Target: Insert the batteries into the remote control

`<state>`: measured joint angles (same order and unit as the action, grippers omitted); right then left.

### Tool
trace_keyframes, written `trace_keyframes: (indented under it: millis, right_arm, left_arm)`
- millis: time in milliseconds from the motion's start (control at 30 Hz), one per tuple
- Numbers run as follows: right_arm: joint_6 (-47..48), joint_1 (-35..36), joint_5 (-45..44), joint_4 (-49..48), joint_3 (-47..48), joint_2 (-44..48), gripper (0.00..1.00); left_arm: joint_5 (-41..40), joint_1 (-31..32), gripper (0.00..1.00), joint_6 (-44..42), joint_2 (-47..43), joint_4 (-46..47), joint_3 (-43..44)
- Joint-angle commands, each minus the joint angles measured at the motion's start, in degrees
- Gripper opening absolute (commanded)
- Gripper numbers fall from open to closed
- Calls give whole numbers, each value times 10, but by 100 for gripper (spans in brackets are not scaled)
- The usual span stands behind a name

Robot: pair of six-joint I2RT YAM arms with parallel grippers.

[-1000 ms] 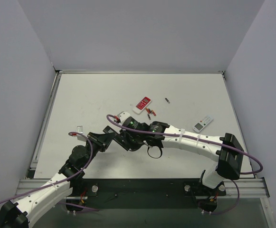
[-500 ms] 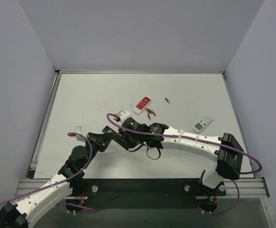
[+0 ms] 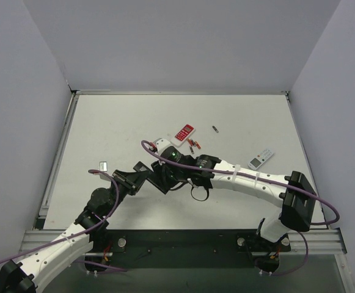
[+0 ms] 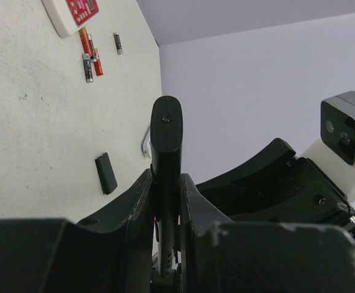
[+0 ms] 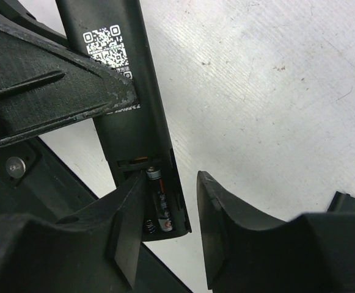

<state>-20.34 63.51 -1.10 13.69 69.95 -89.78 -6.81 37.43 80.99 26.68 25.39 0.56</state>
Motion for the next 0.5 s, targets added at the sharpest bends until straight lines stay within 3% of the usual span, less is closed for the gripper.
trace_keyframes:
  millis: [0, 133, 200, 300, 333, 467]
  right_arm:
    - [10, -28, 4, 39, -7, 13, 31]
    - [9, -41, 32, 40, -20, 20, 15]
    - [13, -42, 44, 40, -21, 24, 15]
    - [15, -48, 76, 41, -15, 29, 23]
    - [15, -49, 82, 44, -11, 29, 32]
    - [16, -63, 96, 61, 4, 37, 49]
  left_arm:
    - [50, 9, 0, 18, -16, 143, -46]
    - [51, 5, 0, -4, -25, 121, -36]
    - [51, 5, 0, -20, -27, 102, -26]
    - [44, 5, 0, -64, -18, 68, -11]
    - [41, 4, 0, -90, -15, 52, -10]
    - [17, -1, 0, -138, 15, 32, -9]
